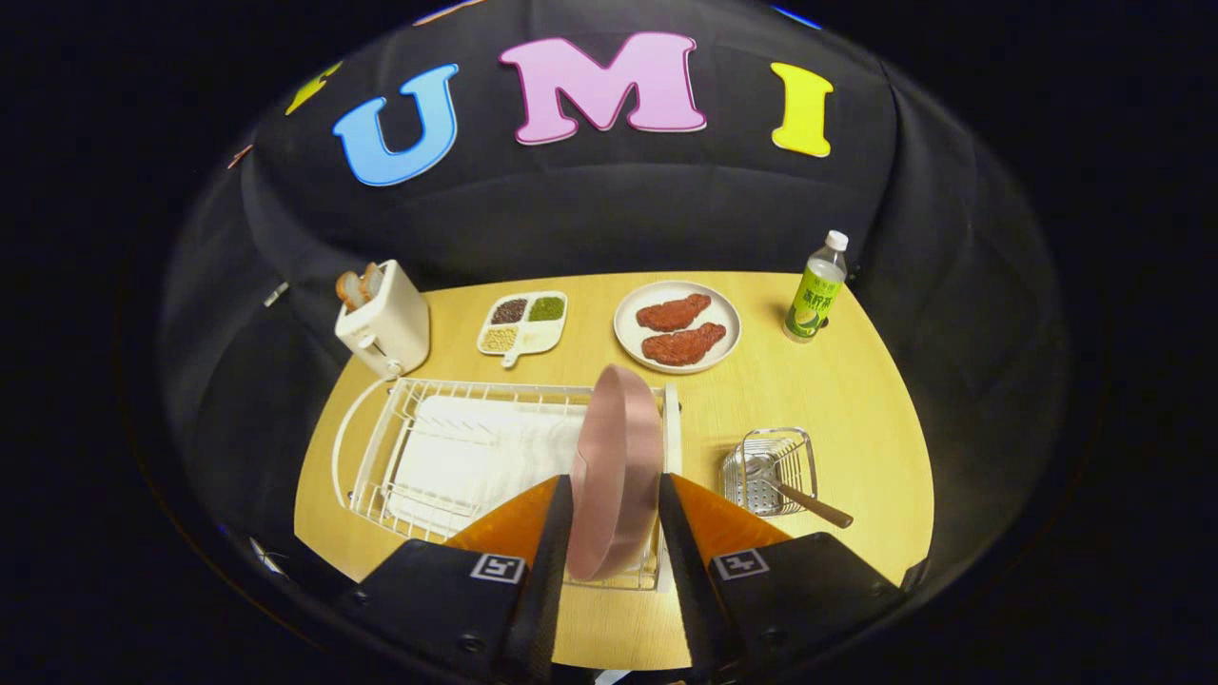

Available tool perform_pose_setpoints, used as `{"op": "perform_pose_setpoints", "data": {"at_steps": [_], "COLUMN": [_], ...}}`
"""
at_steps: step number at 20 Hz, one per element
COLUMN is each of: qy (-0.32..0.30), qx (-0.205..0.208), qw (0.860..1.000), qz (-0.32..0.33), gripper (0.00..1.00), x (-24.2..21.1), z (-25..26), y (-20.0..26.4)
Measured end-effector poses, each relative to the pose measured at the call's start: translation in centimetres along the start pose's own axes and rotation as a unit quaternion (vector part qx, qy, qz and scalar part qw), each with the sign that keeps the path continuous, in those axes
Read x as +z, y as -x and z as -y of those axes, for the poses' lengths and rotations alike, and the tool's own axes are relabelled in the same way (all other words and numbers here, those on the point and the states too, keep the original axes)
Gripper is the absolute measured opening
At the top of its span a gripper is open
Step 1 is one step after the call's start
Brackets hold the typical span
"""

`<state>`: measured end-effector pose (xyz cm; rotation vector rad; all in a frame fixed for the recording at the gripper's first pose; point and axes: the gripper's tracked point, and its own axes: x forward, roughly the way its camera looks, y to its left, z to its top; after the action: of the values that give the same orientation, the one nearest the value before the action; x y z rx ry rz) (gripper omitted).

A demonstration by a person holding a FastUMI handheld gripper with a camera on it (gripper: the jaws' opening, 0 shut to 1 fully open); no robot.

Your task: Take the plate from the dish rack, then take the spoon from the basket and place it into the plate.

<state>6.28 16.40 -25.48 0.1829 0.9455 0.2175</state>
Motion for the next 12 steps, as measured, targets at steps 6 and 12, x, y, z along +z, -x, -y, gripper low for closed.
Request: {"op": "perform_pose_setpoints", "data": {"at_steps": [6,12], "qy": [0.006,0.033], "qx": [-0.063,-0.123], "qw": [0.997,0.990], "qz": [-0.036,-0.062], "gripper": [0.50,0.22], "x": [-0.8,0.4], "z": [1.2,2.4], "y": [-4.4,-4.1]}}
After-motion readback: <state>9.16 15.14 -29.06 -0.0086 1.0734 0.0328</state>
